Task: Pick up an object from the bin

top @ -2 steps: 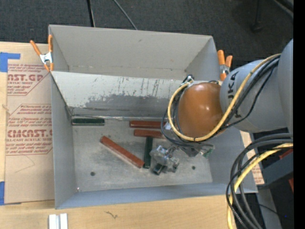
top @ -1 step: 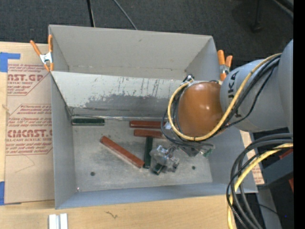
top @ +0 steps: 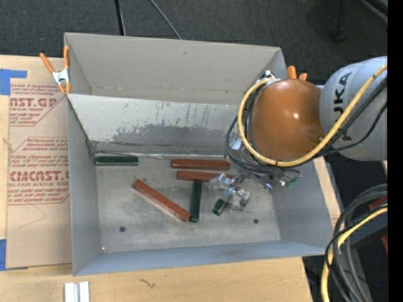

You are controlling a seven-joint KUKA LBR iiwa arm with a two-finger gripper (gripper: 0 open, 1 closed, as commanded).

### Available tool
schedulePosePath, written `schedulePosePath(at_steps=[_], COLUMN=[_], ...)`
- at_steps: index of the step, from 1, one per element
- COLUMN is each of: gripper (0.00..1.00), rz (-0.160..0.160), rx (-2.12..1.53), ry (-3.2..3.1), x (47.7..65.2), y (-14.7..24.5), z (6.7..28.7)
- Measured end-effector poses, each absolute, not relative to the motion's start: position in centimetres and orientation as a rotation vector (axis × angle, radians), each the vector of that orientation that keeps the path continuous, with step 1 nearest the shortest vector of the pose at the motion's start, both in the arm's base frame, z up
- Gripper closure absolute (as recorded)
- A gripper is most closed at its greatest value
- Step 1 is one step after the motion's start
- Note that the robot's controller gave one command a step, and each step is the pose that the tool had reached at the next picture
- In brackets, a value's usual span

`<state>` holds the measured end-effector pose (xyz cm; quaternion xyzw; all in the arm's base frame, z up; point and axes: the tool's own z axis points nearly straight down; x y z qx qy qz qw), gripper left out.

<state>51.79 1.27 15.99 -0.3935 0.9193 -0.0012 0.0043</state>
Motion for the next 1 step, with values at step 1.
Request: schedulePosePath(at_steps=[1], gripper=[1.0], rz=[-0.001], rx=[-1.233], ry=[2.885], x=[51.87], y=[1.39], z=[18.11])
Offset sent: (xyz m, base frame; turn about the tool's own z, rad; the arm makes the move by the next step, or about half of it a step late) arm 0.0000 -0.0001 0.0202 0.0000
